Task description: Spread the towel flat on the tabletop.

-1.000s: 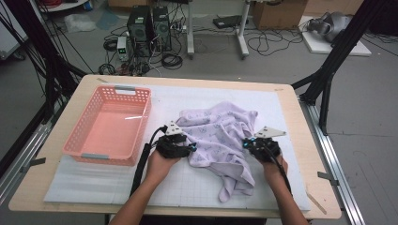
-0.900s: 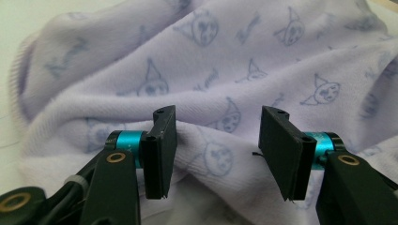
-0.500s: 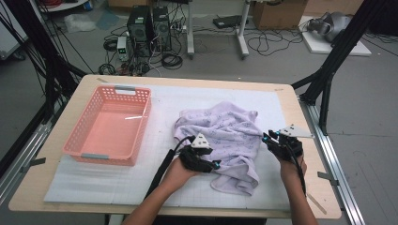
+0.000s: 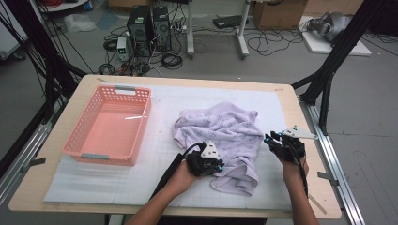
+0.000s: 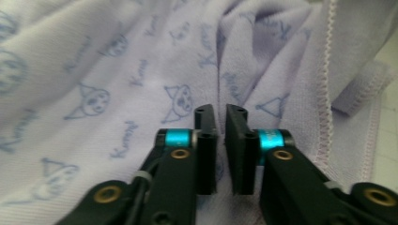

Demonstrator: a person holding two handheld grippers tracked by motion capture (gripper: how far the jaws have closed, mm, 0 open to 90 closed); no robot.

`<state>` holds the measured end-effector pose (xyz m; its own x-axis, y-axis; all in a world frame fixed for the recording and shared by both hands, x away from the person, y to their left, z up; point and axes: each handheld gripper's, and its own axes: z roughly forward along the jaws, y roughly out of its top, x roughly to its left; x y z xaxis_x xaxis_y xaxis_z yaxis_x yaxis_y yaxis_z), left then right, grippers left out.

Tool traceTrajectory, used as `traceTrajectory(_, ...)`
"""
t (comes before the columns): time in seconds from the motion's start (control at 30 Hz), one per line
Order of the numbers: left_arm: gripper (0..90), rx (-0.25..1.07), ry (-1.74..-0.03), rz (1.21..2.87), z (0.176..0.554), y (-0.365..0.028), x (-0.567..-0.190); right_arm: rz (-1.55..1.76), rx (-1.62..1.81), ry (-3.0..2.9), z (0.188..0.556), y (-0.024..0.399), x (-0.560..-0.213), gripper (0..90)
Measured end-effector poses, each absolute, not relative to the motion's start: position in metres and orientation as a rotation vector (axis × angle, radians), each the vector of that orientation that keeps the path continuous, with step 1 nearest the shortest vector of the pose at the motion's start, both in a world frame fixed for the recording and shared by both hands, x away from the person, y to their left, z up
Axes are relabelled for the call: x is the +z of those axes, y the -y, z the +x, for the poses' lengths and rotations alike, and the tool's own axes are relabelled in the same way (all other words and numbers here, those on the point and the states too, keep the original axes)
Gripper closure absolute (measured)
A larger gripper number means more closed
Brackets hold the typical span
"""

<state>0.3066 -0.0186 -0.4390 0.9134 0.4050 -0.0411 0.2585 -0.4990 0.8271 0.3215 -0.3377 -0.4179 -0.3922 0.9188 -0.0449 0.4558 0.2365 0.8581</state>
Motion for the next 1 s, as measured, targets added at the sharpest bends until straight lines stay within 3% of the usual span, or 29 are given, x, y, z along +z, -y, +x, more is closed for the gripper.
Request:
traceTrajectory(0.23,89.6,0.313,-0.669,1.955,0.32,-0.05,-0.419,1.257,1.065,-1.983,0.32,0.338,-0.423,66.4)
traceTrajectory(0.33,89.3,0.301,-0.721,1.927,0.319,-0.066,-0.418,1.249,1.049,-2.01,0.321,0.336,-0.426,65.9)
traceTrajectory(0.37,85.4,0.296,-0.722,1.931,0.318,-0.066,-0.419,1.245,1.046,-2.01,0.321,0.336,-0.426,65.8)
traceTrajectory(0.43,66.3,0.242,-0.74,1.936,0.318,-0.06,-0.423,1.248,1.055,-2.0,0.321,0.336,-0.425,65.1)
traceTrajectory(0.5,54.9,0.214,-0.722,1.951,0.317,-0.05,-0.427,1.262,1.076,-1.986,0.319,0.337,-0.424,63.3)
traceTrajectory(0.6,46.4,0.181,-0.704,1.982,0.315,-0.035,-0.431,1.274,1.089,-1.99,0.314,0.339,-0.422,59.1)
traceTrajectory(0.73,42.0,0.157,-0.673,2.047,0.313,-0.016,-0.437,1.27,1.091,-2.002,0.303,0.341,-0.421,52.8)
traceTrajectory(0.9,43.9,0.189,-0.547,2.18,0.303,0.014,-0.447,1.279,1.084,-2.005,0.294,0.346,-0.423,52.2)
traceTrajectory(0.93,48.7,0.214,-0.496,2.195,0.3,0.016,-0.447,1.289,1.087,-2.004,0.293,0.347,-0.423,52.2)
traceTrajectory(1.0,70.5,0.191,-0.462,2.191,0.299,0.015,-0.446,1.287,1.086,-2.006,0.292,0.348,-0.425,52.2)
